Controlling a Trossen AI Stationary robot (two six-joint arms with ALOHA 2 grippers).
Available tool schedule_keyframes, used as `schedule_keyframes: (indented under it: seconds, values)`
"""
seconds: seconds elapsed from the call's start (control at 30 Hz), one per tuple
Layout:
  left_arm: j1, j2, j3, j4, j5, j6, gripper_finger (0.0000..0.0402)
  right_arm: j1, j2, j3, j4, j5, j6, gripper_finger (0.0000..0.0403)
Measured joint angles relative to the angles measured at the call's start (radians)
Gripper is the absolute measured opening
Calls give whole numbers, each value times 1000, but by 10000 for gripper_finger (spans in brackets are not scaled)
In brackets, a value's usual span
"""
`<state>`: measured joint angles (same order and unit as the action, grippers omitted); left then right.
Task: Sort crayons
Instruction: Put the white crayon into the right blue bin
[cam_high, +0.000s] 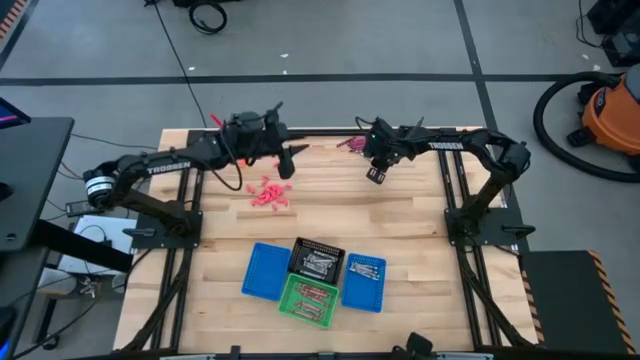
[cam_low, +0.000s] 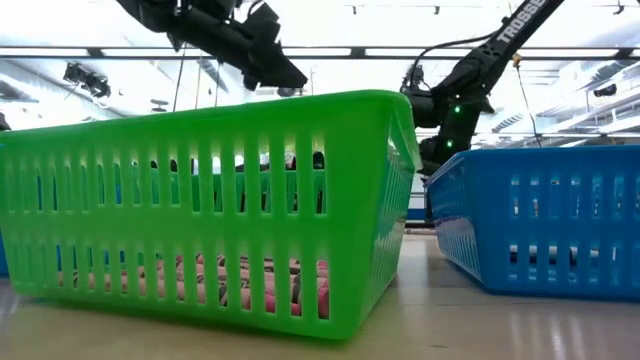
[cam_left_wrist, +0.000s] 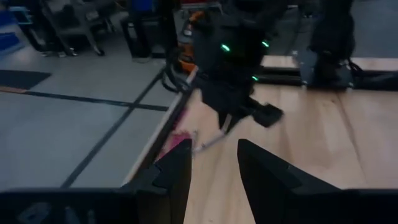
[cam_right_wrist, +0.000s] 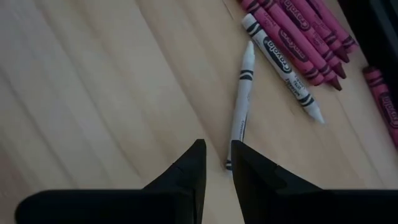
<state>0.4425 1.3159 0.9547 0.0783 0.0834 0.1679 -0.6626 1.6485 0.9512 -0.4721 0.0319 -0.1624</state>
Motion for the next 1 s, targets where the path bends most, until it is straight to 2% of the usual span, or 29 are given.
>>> schedule_keyframes:
  seconds: [0.27, 0.53, 0.73, 0.83, 1.0]
  values:
    - [-59, 0, -127, 236, 4, -49, 141, -16, 1, -24, 35, -1, -24, 82]
    - [-101, -55, -128, 211, 2, -94, 141, -63, 2, -81, 83, -10, -20, 82]
    - [-111, -62, -128, 215, 0, -79, 141, -67, 2, -103, 156, -71, -16, 79]
    - [-105, -62, -128, 217, 0, -70, 141, -67, 13, -125, 220, -70, -16, 72]
    - [-102, -62, -128, 200, 0, -68, 141, -74, 52, -125, 224, -51, -3, 51]
